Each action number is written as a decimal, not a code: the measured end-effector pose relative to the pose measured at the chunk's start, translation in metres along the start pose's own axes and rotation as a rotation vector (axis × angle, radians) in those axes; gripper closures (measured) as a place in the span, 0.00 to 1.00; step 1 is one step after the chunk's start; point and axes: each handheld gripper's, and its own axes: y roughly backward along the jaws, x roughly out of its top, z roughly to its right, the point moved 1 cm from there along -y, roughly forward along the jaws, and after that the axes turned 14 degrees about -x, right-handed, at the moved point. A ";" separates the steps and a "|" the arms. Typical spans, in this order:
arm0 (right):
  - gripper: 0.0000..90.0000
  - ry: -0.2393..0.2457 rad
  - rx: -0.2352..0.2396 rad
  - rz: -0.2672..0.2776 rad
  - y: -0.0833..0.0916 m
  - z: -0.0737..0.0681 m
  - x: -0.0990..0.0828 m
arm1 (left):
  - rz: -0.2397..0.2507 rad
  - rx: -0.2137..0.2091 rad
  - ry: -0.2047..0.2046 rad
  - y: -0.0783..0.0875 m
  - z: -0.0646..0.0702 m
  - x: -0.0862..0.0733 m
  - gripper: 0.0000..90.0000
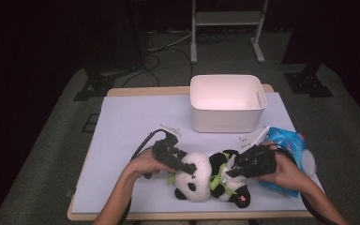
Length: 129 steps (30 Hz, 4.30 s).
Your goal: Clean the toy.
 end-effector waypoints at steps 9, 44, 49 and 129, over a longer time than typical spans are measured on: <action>0.90 -0.019 -0.030 0.029 0.012 0.007 0.009 | 0.013 0.095 -0.158 0.014 0.016 0.018 0.37; 0.90 -0.094 -0.070 0.037 0.030 0.033 0.014 | -0.030 0.241 -0.272 0.027 0.038 0.009 0.12; 0.90 -0.100 -0.056 0.032 0.031 0.029 0.007 | -0.043 0.189 -0.235 0.021 0.035 0.005 0.08; 0.88 0.109 -0.063 0.063 -0.006 -0.005 0.111 | -0.113 0.239 -0.415 0.017 0.055 0.013 0.33</action>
